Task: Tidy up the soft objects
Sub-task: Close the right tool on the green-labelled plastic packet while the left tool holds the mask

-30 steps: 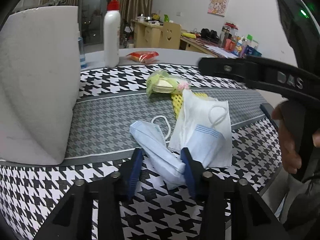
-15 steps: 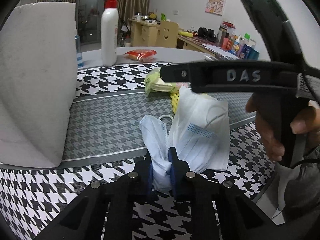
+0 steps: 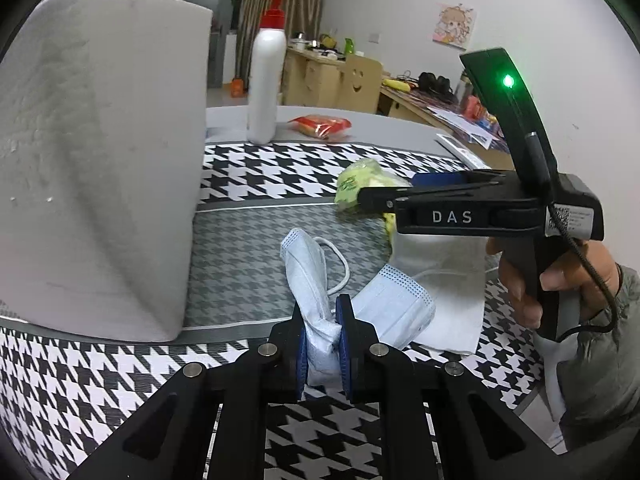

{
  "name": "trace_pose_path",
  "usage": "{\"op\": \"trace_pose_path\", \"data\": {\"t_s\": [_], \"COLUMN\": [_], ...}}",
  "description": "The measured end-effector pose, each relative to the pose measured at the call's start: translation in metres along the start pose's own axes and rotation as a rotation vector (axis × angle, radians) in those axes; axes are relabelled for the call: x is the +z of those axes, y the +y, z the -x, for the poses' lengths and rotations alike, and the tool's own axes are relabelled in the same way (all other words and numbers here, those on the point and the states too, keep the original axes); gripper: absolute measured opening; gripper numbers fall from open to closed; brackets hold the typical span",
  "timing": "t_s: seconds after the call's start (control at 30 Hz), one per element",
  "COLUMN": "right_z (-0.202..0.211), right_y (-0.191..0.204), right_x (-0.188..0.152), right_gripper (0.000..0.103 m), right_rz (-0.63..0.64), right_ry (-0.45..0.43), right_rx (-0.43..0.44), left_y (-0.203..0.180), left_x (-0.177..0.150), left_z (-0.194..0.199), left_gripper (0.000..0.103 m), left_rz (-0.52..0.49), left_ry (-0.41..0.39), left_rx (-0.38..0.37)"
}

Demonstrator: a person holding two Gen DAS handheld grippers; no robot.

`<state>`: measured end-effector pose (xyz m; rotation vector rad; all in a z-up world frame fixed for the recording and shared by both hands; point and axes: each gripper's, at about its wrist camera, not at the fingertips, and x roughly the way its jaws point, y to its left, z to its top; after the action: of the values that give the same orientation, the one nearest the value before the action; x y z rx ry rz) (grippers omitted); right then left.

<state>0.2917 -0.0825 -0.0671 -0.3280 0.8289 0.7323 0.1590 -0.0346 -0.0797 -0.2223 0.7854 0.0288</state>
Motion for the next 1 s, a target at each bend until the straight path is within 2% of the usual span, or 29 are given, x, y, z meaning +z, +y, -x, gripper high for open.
{"op": "trace_pose_path", "data": {"t_s": [0.13, 0.2, 0.23, 0.3, 0.33, 0.43, 0.47, 0.5, 0.67, 0.7, 0.83, 0.9, 1.0], "right_z": [-0.008, -0.014, -0.015, -0.014, -0.013, -0.012, -0.012, -0.012, -0.001, 0.0, 0.007, 0.011, 0.009], "right_y": [-0.002, -0.004, -0.005, -0.006, -0.007, -0.008, -0.008, -0.009, -0.003, 0.0, 0.004, 0.005, 0.004], "right_x": [0.0, -0.001, -0.002, -0.001, -0.001, -0.002, -0.002, -0.002, -0.002, 0.0, 0.009, 0.015, 0.024], "right_gripper": [0.054, 0.05, 0.041, 0.032, 0.03, 0.028, 0.025, 0.018, 0.019, 0.023, 0.055, 0.056, 0.056], "right_rz": [-0.013, -0.02, -0.027, -0.042, -0.051, -0.05, -0.05, -0.053, -0.016, -0.004, 0.016, 0.031, 0.038], "right_ry": [0.029, 0.049, 0.047, 0.042, 0.035, 0.031, 0.034, 0.033, 0.017, 0.014, -0.022, -0.053, -0.052], "right_rx": [0.018, 0.016, 0.013, 0.053, 0.076, 0.059, 0.066, 0.073, 0.025, 0.017, -0.003, -0.007, -0.005], "left_y": [0.004, 0.006, 0.007, 0.008, 0.008, 0.008, 0.008, 0.007, 0.008, 0.008, 0.01, 0.012, 0.013], "left_x": [0.0, -0.001, -0.001, -0.001, -0.002, -0.002, -0.002, -0.002, -0.001, 0.0, 0.002, 0.003, 0.005], "left_z": [0.003, 0.007, 0.007, 0.007, 0.008, 0.007, 0.007, 0.007, 0.01, 0.011, 0.017, 0.021, 0.023], "left_gripper": [0.014, 0.014, 0.014, 0.014, 0.014, 0.014, 0.014, 0.014, 0.014, 0.014, 0.014, 0.014, 0.014], "left_rz": [0.012, 0.017, 0.02, 0.025, 0.027, 0.029, 0.028, 0.027, 0.029, 0.03, 0.028, 0.028, 0.032], "left_ry": [-0.008, -0.01, -0.009, -0.01, -0.01, -0.01, -0.009, -0.007, -0.017, -0.023, -0.039, -0.05, -0.055], "left_rx": [0.008, 0.012, 0.015, 0.019, 0.021, 0.026, 0.026, 0.026, 0.027, 0.028, 0.036, 0.036, 0.041]}}
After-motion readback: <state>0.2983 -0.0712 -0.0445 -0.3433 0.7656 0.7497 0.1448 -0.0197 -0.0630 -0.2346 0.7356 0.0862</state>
